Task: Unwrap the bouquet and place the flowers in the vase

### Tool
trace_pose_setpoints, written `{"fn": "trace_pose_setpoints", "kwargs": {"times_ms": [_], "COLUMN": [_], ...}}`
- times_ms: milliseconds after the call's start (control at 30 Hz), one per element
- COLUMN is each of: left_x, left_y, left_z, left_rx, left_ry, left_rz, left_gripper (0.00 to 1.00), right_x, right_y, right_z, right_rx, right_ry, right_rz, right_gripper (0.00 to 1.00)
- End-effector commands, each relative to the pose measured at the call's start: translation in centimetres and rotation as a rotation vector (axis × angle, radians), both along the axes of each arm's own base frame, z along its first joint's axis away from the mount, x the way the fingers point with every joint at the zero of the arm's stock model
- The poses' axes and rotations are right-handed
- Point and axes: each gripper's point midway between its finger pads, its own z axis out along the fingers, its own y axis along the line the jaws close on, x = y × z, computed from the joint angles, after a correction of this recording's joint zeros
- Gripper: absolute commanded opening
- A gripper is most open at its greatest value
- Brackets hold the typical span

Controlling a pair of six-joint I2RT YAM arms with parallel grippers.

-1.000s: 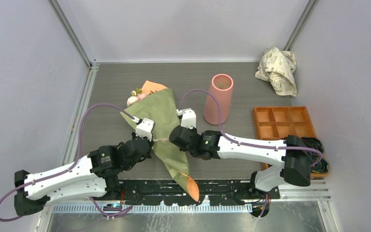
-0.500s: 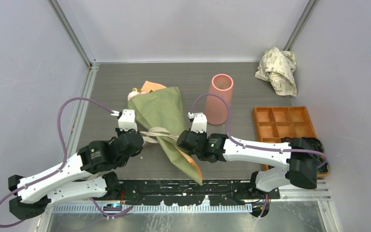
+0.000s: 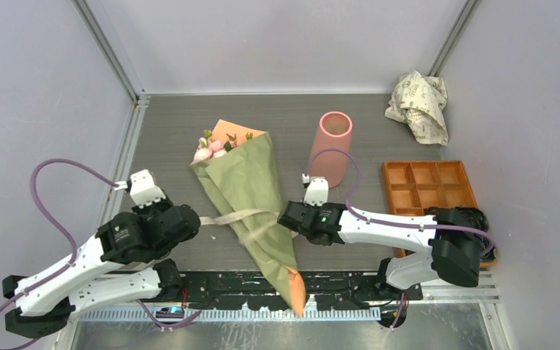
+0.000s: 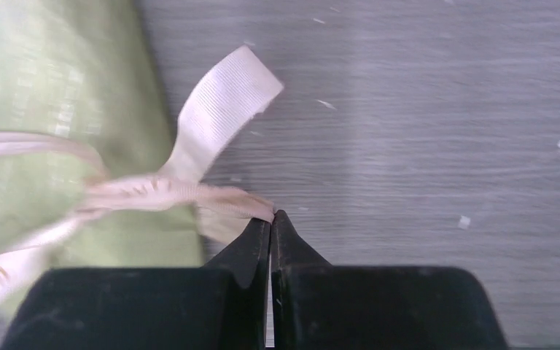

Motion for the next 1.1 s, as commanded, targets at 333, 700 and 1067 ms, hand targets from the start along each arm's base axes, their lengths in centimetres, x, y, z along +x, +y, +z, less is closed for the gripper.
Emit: {"fn": "trace_pose_setpoints", "kwargs": {"times_ms": [333,700,1067], "left_x": [1.4,-0.1,-1.8], "left_y": [-10.8,-23.9,-27.6], "left_z": [0.8,-6.4,-9.4], "left_rx": [-0.104,0.008,0.031], "left_ry": [-0.102,0.180,0.263], "left_rz": [-0.523,-1.033,-1.204], "left_gripper": [0.23,0.23,0.34], "right_x": [0.8,0.3,-0.3], "right_y": [-1.1,-1.0,-7.0], "right_z": [3.6,3.8,6.3], "right_rx": [-0.047,0.021,0.117], "right_ry": [-0.061,-0.046,-0.159], "right_rz": [0.033,0.005,-0.148], "right_gripper": [0.56,0.63,0.65]}}
